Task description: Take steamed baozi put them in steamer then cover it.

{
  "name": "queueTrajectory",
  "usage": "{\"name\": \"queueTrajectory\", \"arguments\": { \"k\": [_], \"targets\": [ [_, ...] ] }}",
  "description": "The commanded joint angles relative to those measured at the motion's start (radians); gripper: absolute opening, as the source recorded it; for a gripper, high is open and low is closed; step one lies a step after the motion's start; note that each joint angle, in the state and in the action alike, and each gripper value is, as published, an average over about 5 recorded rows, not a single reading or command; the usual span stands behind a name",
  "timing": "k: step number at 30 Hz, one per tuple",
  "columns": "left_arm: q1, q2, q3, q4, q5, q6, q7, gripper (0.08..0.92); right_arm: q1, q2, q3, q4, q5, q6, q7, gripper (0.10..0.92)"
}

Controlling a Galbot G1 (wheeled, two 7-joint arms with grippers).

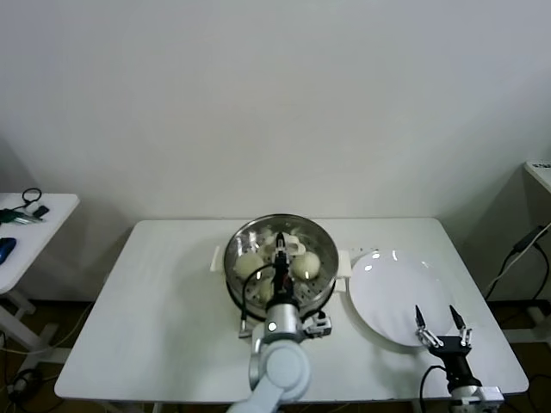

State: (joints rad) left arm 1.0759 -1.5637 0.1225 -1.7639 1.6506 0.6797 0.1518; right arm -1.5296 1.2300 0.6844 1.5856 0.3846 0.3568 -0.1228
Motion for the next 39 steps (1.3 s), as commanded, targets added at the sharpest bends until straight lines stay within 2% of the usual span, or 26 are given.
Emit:
{"name": "queueTrajectory", "arguments": {
  "k": [1,10,17,20,27,32,36,39],
  "targets": [
    [0.003,-0.004,-0.001,0.004,-0.021,0.002,-0.006,0.284,0.000,-0.002,-0.002,0.002,-0.002,-0.012,-0.003,0.823],
    [0.029,0.034,0.009,-0.069,-0.087,-0.007,-0.015,0.544,-0.010,-0.017,-0.019,0.019,0.015,-0.042,0.028,0.823],
    [0.089,0.100,0.000,-0.204,-0.120,-0.008,-0.016,0.749,-0.014,-0.009,-0.028,0.058,0.027,-0.064,0.056,0.823],
    [0.120,0.131,-0.009,-0.277,-0.160,-0.016,-0.032,0.805,-0.016,-0.007,-0.030,0.077,0.029,-0.082,0.059,0.823],
    [0.218,0.195,-0.064,-0.426,-0.419,-0.150,-0.145,0.822,0.003,0.011,-0.036,0.091,0.006,-0.069,0.063,0.823],
    [0.305,0.250,-0.203,-0.458,-0.644,-0.279,-0.257,0.823,0.007,0.019,-0.045,0.090,-0.016,-0.065,0.061,0.823],
    [0.312,0.272,-0.374,-0.457,-1.120,-0.327,-0.381,0.823,0.007,0.023,-0.051,0.079,-0.021,-0.059,0.058,0.823],
    [0.323,0.276,-0.582,-0.455,-1.481,-0.372,-0.362,0.823,0.009,0.023,-0.053,0.065,-0.025,-0.054,0.054,0.823]
  ]
}}
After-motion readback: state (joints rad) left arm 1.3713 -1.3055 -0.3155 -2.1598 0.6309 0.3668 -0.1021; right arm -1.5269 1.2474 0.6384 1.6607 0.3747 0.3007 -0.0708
